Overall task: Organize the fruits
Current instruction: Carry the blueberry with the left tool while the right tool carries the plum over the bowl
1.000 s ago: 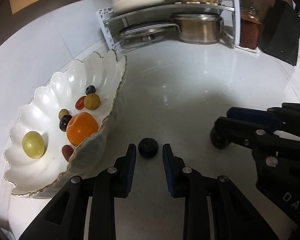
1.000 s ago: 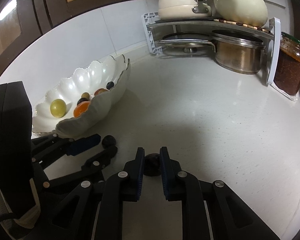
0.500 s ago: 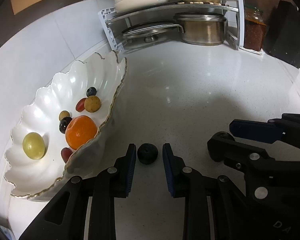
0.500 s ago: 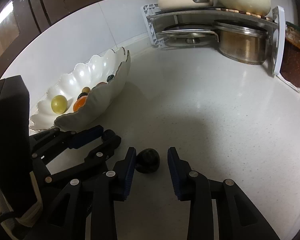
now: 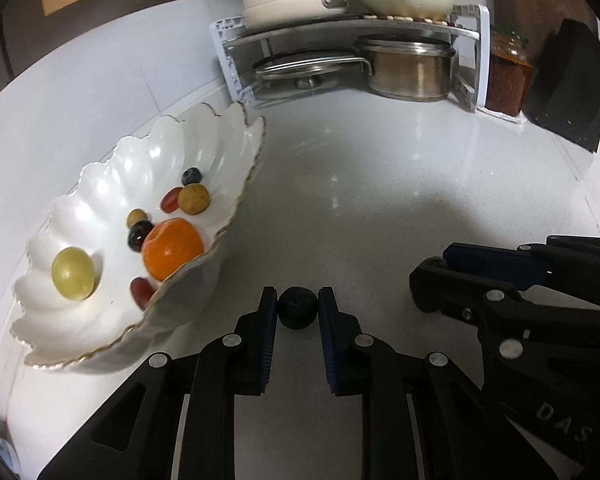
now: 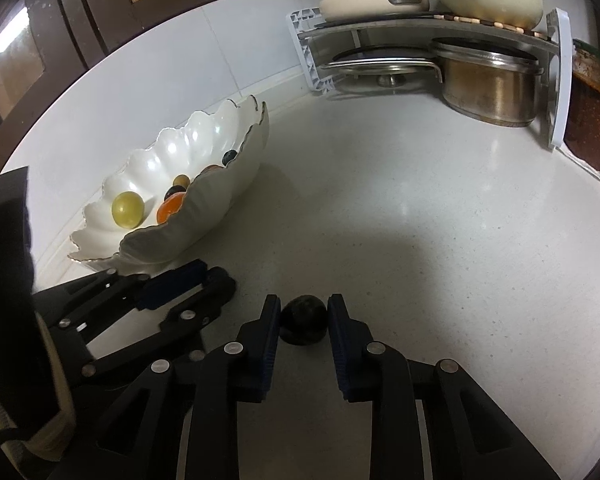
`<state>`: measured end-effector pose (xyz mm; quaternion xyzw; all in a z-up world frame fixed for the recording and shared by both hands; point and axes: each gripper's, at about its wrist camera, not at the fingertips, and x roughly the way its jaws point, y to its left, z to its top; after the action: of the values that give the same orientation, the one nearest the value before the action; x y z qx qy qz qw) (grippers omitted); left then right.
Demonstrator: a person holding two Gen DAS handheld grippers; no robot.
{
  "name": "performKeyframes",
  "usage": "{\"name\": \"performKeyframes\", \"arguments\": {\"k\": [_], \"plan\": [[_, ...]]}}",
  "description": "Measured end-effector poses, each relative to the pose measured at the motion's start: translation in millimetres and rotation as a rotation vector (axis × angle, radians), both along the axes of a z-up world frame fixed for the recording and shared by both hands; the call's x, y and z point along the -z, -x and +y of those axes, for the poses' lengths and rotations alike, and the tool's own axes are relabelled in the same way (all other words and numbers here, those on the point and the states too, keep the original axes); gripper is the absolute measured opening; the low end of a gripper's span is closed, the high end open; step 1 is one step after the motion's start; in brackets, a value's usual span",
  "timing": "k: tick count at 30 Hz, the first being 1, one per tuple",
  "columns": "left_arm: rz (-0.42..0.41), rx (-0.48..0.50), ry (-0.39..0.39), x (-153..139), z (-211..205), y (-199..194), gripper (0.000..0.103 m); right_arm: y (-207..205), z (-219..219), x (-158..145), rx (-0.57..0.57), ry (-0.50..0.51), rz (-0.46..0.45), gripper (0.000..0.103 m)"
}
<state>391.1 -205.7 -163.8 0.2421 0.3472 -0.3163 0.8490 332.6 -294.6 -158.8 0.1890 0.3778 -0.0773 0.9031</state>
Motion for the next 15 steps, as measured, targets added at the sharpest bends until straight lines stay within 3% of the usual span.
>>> {"name": "performKeyframes", "arguments": {"k": [15], "plan": [[-0.007,-0.123,0.087,-43,41,19,0.022,15,20,-31,-0.041,0.048,-0.040,0.026]]}}
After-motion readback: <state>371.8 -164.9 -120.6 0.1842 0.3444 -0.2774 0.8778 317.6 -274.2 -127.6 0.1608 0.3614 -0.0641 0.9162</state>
